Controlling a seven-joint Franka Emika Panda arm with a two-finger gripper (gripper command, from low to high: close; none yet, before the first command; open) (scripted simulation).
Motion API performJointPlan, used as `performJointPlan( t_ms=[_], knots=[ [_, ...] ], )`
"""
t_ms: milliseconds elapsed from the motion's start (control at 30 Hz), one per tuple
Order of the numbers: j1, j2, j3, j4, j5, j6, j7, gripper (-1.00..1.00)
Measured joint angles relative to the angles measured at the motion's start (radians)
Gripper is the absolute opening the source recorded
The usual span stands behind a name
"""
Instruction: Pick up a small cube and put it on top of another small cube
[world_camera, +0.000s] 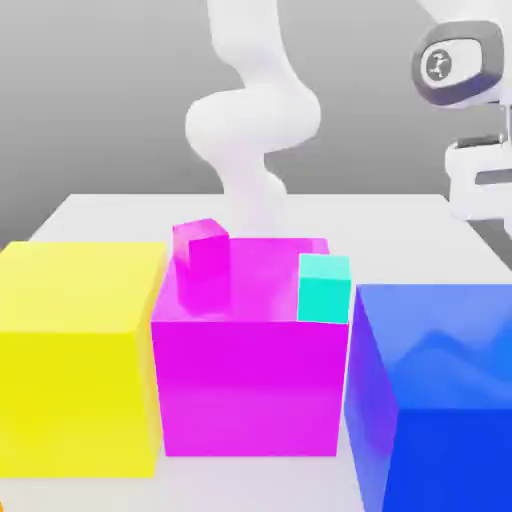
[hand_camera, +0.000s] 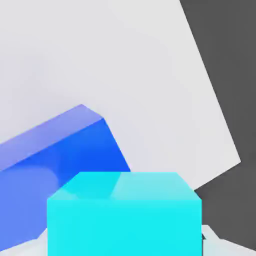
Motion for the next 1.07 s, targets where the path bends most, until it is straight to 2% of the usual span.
performJointPlan(
  t_ms=[700,800,933,967,1067],
  knots=[
    [-0.267,-0.613,-0.378,-0.097,-0.291,-0.662,-0.739,-1.00],
    [-0.263,-0.634,-0.449,-0.133,-0.301,-0.712,-0.853,-1.00],
    [-0.276,-0.609,-0.522,-0.243,-0.352,-0.597,-0.880,-1.00],
    [-0.279,-0.602,-0.535,-0.267,-0.364,-0.569,-0.879,1.00],
    [-0.279,-0.602,-0.535,-0.267,-0.364,-0.569,-0.879,1.00]
  ],
)
